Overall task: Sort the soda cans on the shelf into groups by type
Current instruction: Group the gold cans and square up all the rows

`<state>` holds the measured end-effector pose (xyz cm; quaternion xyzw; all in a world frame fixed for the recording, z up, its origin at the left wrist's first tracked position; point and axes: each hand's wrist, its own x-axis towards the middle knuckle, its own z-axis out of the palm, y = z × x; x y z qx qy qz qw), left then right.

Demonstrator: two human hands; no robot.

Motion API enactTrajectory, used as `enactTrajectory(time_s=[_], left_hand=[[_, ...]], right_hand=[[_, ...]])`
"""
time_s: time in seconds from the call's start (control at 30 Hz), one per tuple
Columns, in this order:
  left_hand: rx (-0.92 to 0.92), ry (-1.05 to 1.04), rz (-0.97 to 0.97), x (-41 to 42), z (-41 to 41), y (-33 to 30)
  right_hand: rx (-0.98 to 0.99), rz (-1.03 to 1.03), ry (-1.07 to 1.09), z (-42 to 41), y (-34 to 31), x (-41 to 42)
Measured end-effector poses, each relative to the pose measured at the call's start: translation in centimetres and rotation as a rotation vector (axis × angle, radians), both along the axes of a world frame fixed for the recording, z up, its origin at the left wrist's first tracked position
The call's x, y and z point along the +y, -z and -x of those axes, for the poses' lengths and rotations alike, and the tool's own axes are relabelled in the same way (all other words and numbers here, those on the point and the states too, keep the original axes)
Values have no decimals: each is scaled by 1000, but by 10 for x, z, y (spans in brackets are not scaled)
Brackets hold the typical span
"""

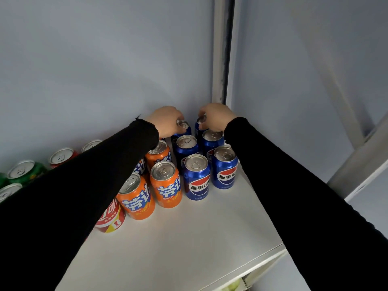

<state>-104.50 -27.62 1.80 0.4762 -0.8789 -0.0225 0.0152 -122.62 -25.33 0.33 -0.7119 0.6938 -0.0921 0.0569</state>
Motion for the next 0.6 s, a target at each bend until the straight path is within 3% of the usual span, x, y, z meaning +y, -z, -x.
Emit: enactTrajectory(time_s=[0.33, 0.6], left_hand=[[-6, 4, 25, -5, -3, 7], [130, -84, 11, 11, -16, 5]], right_hand=[[-10, 58, 14, -1, 7, -2], [10, 56, 108, -7, 5, 1]])
